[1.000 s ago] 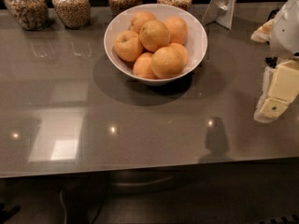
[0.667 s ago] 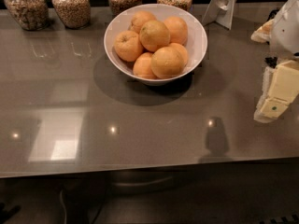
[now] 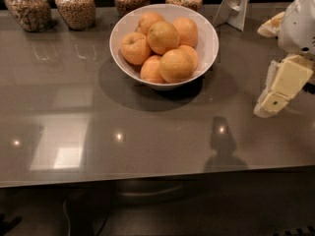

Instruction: Pick orange from white bowl

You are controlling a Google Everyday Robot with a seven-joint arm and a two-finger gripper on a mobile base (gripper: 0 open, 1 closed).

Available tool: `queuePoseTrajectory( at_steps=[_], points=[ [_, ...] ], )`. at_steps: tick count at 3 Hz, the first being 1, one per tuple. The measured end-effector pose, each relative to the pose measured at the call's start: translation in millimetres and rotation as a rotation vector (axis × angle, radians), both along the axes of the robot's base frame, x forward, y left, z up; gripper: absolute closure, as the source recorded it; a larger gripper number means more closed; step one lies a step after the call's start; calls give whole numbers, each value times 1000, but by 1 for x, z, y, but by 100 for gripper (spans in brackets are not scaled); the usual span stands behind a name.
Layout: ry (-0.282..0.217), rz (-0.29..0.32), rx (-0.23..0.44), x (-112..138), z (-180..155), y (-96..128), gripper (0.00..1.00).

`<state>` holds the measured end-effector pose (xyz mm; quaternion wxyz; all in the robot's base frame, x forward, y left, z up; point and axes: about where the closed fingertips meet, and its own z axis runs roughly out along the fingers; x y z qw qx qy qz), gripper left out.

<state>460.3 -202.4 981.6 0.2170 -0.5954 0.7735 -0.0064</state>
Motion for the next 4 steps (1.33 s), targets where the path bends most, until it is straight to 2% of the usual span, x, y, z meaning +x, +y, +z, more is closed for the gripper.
queuePoseTrajectory(
  at_steps=[1,2,3,4],
  points=[
    [-55,-1,119,29,9,24,0],
    [-90,-14,203,60,19,53,0],
    [-120,-30,224,82,31,94,0],
    [-190,-11,169,100,39,140,0]
  ],
)
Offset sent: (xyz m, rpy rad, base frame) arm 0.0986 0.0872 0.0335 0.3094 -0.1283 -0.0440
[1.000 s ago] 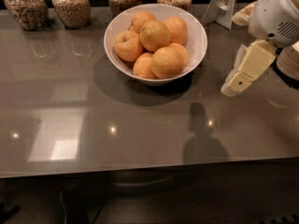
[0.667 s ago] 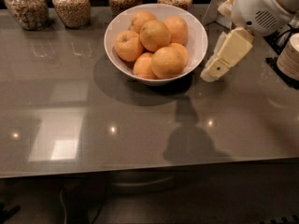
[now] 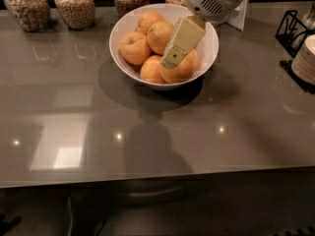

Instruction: Pick orange from white bowl

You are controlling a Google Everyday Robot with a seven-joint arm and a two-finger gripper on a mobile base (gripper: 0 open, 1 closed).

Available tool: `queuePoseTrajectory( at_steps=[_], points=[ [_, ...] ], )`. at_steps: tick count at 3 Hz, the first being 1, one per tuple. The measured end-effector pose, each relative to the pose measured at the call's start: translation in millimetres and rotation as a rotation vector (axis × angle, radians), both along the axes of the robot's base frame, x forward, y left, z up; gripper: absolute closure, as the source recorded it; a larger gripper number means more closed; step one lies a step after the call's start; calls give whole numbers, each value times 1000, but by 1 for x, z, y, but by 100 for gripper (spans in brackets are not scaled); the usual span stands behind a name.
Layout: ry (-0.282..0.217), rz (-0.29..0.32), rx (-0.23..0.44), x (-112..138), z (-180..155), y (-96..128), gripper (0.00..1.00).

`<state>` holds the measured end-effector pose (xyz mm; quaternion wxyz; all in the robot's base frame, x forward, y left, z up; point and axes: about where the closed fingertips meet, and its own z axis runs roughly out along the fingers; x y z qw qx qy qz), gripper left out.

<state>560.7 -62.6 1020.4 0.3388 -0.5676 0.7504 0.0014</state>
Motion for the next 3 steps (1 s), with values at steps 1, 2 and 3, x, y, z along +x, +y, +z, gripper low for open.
queuePoseTrajectory(
  at_steps=[1,2,3],
  points=[
    [-19,-8,-30,4,1,-3,0],
    [-30,-13,-31,12,0,1,0],
    [-51,-4,-33,31,-6,11,0]
  ],
)
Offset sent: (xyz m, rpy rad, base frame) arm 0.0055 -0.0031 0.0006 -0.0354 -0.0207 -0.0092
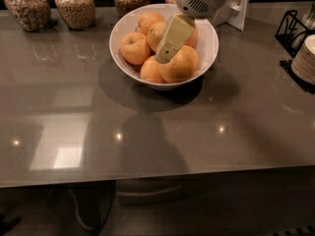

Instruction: Pick orange from white bowl

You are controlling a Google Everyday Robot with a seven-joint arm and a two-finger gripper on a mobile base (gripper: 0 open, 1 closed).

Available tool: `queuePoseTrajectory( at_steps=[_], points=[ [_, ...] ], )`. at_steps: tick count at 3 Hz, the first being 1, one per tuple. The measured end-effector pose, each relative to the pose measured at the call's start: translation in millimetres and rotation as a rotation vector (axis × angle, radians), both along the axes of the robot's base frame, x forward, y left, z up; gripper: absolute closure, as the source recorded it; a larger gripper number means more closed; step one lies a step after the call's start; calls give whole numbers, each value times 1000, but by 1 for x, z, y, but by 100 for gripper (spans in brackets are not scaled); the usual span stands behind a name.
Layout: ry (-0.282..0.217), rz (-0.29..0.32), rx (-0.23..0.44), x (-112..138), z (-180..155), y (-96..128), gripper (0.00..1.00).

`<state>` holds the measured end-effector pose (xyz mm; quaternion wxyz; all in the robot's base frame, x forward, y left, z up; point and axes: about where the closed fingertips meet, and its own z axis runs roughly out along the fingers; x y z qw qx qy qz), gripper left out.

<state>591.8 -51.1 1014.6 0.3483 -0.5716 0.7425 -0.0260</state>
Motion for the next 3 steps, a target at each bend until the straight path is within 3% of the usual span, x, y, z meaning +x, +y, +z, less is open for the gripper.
queuePoseTrajectory(
  at_steps=[2,3],
  points=[
    [-25,-1,16,44,-12,17,0],
    [-14,-17,33,59,-21,19,9]
  ],
)
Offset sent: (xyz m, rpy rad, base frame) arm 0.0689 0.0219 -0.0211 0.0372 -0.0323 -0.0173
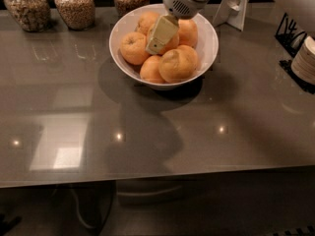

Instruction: Pick orange from white bowl

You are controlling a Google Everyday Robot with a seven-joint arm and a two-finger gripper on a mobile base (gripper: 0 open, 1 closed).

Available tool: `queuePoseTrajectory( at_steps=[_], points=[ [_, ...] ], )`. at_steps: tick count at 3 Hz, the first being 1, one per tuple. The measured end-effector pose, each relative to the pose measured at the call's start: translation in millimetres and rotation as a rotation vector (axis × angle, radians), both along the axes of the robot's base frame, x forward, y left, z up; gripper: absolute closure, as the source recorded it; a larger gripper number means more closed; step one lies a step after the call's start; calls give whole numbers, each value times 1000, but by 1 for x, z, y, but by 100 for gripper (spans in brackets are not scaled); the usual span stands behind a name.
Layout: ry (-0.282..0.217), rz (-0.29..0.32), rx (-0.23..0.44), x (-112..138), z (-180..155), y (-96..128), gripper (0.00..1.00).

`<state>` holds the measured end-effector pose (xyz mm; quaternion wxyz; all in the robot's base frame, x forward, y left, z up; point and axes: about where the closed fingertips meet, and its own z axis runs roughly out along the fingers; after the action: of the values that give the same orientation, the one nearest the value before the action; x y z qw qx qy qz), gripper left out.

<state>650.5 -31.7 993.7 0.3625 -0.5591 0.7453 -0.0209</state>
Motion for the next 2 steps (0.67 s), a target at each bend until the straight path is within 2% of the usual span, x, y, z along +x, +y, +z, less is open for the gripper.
queuePoseTrajectory(
  at_steps=[2],
  points=[
    [39,-31,35,18,-14,1,21]
  ],
)
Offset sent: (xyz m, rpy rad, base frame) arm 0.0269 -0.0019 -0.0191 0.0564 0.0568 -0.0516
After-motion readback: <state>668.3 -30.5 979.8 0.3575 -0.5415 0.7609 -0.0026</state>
